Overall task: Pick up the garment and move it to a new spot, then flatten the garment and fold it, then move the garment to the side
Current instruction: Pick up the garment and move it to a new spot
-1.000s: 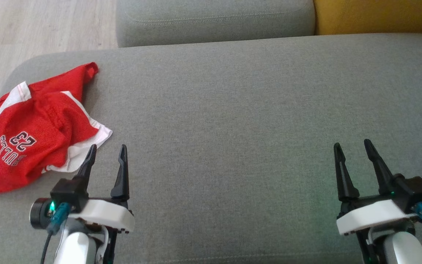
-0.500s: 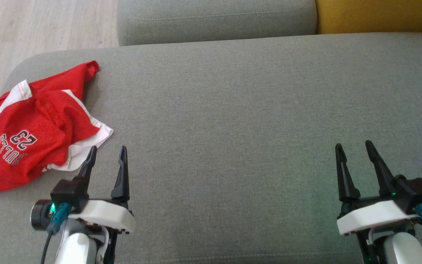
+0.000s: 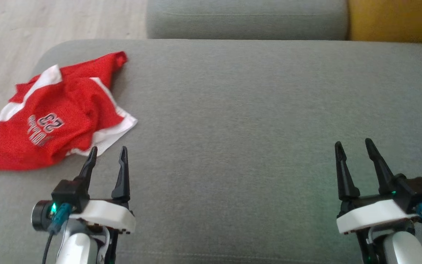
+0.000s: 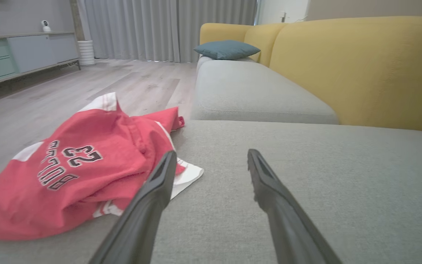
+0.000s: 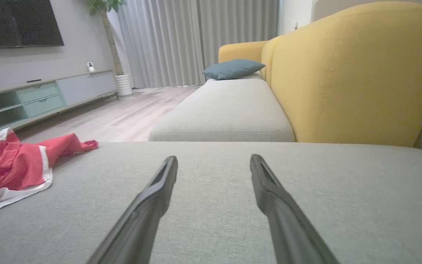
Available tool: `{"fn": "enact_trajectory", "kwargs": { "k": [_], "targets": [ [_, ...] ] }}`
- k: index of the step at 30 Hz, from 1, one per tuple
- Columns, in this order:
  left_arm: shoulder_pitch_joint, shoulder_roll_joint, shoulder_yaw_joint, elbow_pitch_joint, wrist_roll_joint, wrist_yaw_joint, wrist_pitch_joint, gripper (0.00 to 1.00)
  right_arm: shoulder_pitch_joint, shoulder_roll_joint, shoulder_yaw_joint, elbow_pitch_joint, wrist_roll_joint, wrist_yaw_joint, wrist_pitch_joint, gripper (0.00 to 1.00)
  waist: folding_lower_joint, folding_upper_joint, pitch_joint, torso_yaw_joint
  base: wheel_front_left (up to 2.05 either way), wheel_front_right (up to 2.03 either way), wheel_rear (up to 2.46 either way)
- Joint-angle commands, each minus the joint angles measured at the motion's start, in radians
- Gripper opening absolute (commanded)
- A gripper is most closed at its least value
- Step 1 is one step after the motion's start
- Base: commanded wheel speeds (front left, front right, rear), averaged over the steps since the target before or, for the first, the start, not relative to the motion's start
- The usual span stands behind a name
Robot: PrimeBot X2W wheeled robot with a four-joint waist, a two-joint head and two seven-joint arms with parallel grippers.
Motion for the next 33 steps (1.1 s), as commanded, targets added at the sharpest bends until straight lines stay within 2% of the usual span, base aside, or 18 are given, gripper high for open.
{"fn": "enact_trajectory", "kwargs": {
  "k": [1,15,24,33],
  "targets": [
    [-0.056,0.004,0.035,-0.030,-0.005,0.006,-0.012,1.00,-0.025,-0.007,0.028,-0.039,0.000,0.008,0.003,1.00,0.0000,-0.0001,0.000,0.039,0.00,0.00,0.00],
    [-0.055,0.004,0.054,-0.035,-0.008,0.015,-0.012,1.00,-0.035,-0.013,0.050,-0.071,-0.001,0.008,0.019,1.00,0.0000,-0.0001,0.005,0.229,0.00,0.00,0.00],
    [-0.049,0.004,0.068,-0.039,-0.010,0.013,-0.012,1.00,-0.036,-0.011,0.054,-0.073,0.000,0.008,0.023,1.00,0.0000,-0.0001,0.010,0.272,0.00,0.00,0.00],
    [-0.059,0.003,0.071,-0.046,-0.007,0.024,-0.012,1.00,-0.046,-0.018,0.057,-0.081,0.004,0.008,0.027,1.00,0.0000,-0.0001,0.031,0.272,0.00,0.00,0.00]
  ]
}}
